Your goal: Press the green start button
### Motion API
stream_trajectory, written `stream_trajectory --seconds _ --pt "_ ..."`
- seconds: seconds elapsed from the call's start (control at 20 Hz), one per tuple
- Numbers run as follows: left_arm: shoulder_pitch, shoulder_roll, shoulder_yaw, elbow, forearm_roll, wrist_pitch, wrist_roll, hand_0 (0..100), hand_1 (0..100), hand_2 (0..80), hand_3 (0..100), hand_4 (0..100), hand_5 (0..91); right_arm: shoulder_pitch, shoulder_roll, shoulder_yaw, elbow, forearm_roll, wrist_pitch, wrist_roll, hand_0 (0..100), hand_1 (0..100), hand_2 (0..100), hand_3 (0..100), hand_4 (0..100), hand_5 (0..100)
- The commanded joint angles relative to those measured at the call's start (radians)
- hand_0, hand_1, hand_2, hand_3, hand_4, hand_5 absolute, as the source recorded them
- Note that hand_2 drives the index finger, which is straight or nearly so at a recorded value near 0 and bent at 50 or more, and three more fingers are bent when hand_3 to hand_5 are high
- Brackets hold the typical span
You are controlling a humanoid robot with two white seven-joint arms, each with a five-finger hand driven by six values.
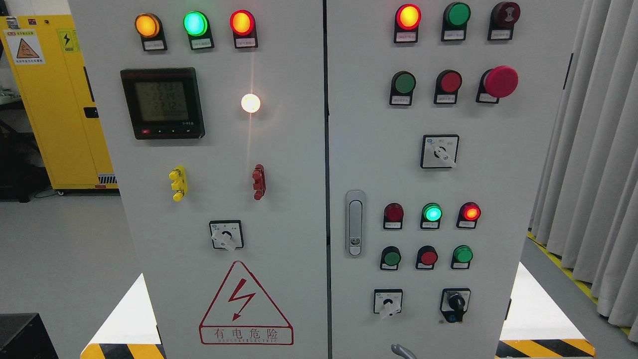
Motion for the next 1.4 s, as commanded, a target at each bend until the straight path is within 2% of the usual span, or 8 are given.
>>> stream_trajectory --seconds 0.0,0.05,0.15,0.2,0.4,0.6,1.1,1.35 --pt "0.000 0.000 0.000 0.000 0.000 0.000 0.000 12 56 0.0 0 0 0.0 -0.021 -0.028 -0.091 0.002 0.108 -0.002 -0.011 48 81 0 50 55 40" --pt "0.000 0.000 0.000 0.000 0.000 0.000 0.000 12 56 0.0 0 0 0.0 -0.027 -0.028 -0.091 0.002 0.115 -0.002 -0.010 47 82 0 56 62 48" --pt "0.000 0.000 0.000 0.000 0.000 0.000 0.000 12 56 0.0 0 0 0.0 -0.041 -0.030 -0.091 0.001 0.159 -0.002 -0.011 47 82 0 59 66 54" --pt "0.000 0.000 0.000 0.000 0.000 0.000 0.000 12 56 0.0 0 0 0.0 -0.045 -0.030 -0.092 0.001 0.176 -0.002 -0.011 49 82 0 68 76 74" --pt "0.000 0.000 0.000 0.000 0.000 0.000 0.000 12 56 0.0 0 0 0.0 -0.061 -0.030 -0.094 0.002 0.207 0.000 -0.008 51 83 0 76 82 84" --pt "0.001 0.000 0.000 0.000 0.000 0.000 0.000 12 56 0.0 0 0 0.0 -0.130 -0.030 -0.126 0.019 0.299 0.007 -0.004 51 82 0 84 90 95" --pt "0.001 0.000 0.000 0.000 0.000 0.000 0.000 12 56 0.0 0 0 0.0 -0.358 -0.028 -0.140 0.195 0.427 0.012 0.001 53 83 0 92 93 100" --pt "0.000 0.000 0.000 0.000 0.000 0.000 0.000 12 56 0.0 0 0 0.0 -0.374 -0.028 -0.140 0.218 0.485 0.040 -0.002 55 83 0 92 92 100"
